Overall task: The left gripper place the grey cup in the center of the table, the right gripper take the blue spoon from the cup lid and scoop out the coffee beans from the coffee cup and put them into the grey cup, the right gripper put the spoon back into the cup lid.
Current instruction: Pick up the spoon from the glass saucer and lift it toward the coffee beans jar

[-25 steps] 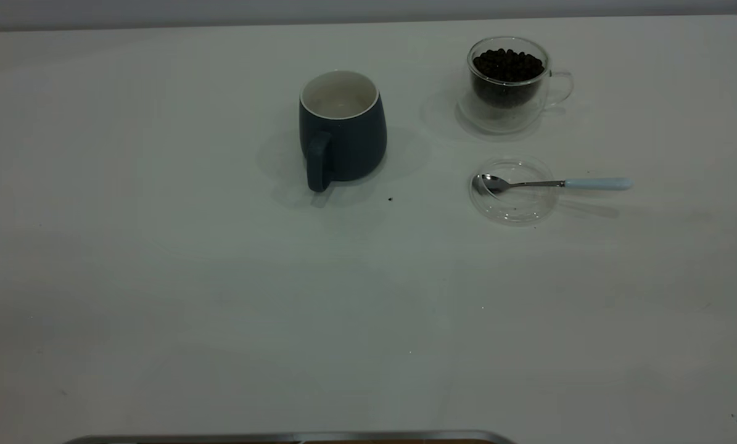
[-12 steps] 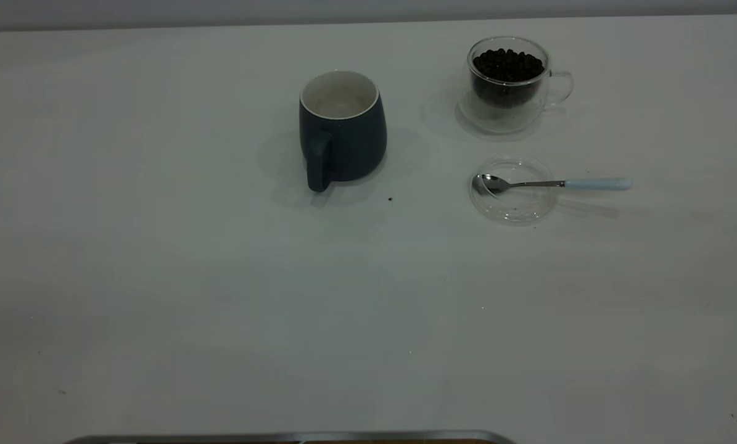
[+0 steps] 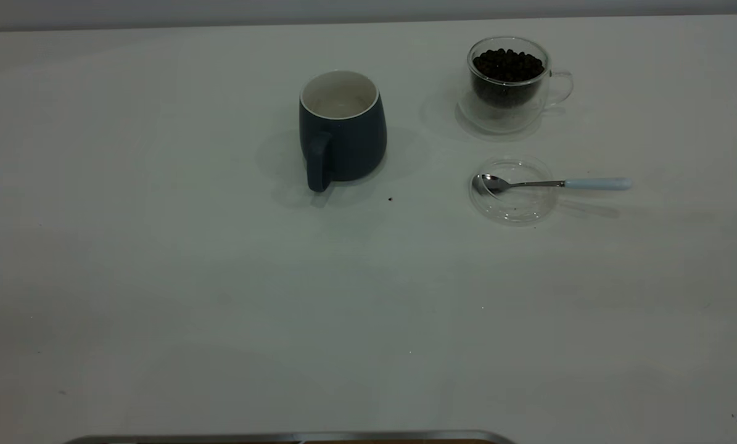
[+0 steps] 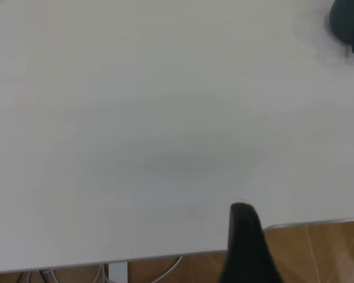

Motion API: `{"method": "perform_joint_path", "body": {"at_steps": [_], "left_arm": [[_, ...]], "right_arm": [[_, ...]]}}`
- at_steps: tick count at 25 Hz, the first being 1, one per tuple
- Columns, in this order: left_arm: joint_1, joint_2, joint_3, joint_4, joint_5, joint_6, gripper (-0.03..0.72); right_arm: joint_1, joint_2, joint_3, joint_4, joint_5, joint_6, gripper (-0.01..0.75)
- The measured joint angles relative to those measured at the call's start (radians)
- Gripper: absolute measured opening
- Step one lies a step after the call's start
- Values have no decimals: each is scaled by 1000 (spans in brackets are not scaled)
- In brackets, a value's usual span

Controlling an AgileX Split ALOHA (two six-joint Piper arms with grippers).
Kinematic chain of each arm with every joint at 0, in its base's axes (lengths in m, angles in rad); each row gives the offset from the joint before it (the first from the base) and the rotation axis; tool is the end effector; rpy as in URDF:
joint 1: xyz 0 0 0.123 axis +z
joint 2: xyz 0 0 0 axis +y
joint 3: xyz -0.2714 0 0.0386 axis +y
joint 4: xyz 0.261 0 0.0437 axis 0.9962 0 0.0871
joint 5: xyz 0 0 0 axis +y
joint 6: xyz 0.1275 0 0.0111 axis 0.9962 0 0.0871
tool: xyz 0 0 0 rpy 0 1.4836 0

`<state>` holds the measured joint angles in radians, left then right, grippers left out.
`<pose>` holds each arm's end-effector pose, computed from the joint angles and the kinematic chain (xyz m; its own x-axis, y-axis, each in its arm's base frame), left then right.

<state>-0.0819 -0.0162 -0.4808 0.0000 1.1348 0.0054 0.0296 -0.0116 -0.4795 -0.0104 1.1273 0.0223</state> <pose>0.0455 -0.0037 0.2531 -0.5210 0.0482 -0.8522 0.0846 0.9964 0.0046 0.0469 0.0002 0.2533 -0.5219 0.0024 -0.8530 -0.0123 0.9999 0.0103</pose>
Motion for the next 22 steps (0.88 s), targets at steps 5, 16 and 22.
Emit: {"method": "perform_joint_path", "body": {"at_steps": [5,16,22], "left_arm": [[1,0,0,0,0,0,567],[1,0,0,0,0,-5,567],[1,0,0,0,0,0,567]], "right_arm": [[0,10,0,1,-1,12,589],[0,602,-173,114,-223,52,593],[0,1005,-211,244,-412,-2,594]]}}
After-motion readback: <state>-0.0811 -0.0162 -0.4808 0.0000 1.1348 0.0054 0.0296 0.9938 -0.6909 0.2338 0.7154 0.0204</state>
